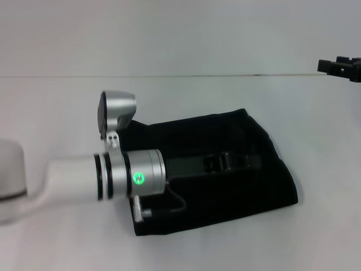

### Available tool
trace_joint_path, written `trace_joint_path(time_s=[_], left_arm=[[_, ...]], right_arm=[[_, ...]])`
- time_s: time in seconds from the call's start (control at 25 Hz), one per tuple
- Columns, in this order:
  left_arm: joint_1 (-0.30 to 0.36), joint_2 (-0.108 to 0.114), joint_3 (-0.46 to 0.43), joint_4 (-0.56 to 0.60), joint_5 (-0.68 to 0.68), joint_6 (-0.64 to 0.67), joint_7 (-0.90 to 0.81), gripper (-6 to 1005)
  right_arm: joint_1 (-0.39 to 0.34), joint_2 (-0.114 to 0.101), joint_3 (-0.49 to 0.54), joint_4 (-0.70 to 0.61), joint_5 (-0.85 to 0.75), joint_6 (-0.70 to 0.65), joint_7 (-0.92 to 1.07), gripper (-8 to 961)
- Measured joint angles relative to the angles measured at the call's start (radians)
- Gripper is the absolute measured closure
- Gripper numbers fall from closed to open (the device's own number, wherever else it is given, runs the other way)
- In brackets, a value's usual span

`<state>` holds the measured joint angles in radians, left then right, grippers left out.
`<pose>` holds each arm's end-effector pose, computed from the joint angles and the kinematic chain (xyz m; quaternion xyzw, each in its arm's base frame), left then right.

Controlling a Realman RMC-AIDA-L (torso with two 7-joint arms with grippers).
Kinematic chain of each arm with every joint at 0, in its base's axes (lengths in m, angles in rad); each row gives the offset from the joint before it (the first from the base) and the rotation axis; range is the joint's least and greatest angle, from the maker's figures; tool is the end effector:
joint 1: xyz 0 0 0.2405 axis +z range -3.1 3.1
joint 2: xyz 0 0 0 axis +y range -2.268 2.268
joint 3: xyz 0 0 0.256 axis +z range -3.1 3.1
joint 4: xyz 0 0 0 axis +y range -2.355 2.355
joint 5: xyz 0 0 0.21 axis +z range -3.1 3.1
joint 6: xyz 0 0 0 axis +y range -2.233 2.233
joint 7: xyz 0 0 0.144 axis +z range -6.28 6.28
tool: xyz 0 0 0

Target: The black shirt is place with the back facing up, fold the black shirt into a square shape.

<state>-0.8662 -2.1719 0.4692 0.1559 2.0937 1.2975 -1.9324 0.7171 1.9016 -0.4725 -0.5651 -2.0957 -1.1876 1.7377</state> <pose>-0.1728 0.3479 -0.1161 0.7833 0.5457 0.2934 0.0508 0.2795 0.4314 0.0950 -0.8404 0.3731 0.2266 0.3213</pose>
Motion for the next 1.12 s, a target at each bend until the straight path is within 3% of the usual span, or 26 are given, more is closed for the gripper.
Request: trace_joint_path(time_s=[0.08,0.2,0.32,0.4,0.68,0.96,1.12], left_arm=[[0.029,-0.003,-0.044,-0.092,-0.073,-0.030,0.171,828],[0.050,-0.004,-0.096,-0.160,-0.098,-0.013,0.295,819],[0.051,-0.003,-0.105,-0.172,-0.089,0.090,0.336,810],[0.045,0.000,-0.091,-0.162,-0.067,0.183,0.344,717],[0.098,0.007,-0.027,0.002,-0.045,0.332,0.370,457],[0.208,0.015,0.105,0.255,-0.045,0.395,0.472,227],[0.251,0.027,0.132,0.327,-0.042,0.399,0.522,103]], right_arm=[[-0.002,0.000,-0.003,0.000,-0.002,-0.002,0.001,284],[-0.005,0.001,-0.006,0.005,-0.021,-0.008,0.011,285],[-0.002,0.001,-0.042,0.008,-0.047,-0.009,0.056,286],[0.003,-0.001,-0.101,0.008,-0.064,-0.010,0.125,289],[0.028,0.001,-0.263,0.010,-0.087,-0.062,0.320,298],[0.074,0.009,-0.290,0.098,-0.090,-0.133,0.443,308],[0.104,0.022,-0.301,0.165,-0.126,-0.122,0.482,313]])
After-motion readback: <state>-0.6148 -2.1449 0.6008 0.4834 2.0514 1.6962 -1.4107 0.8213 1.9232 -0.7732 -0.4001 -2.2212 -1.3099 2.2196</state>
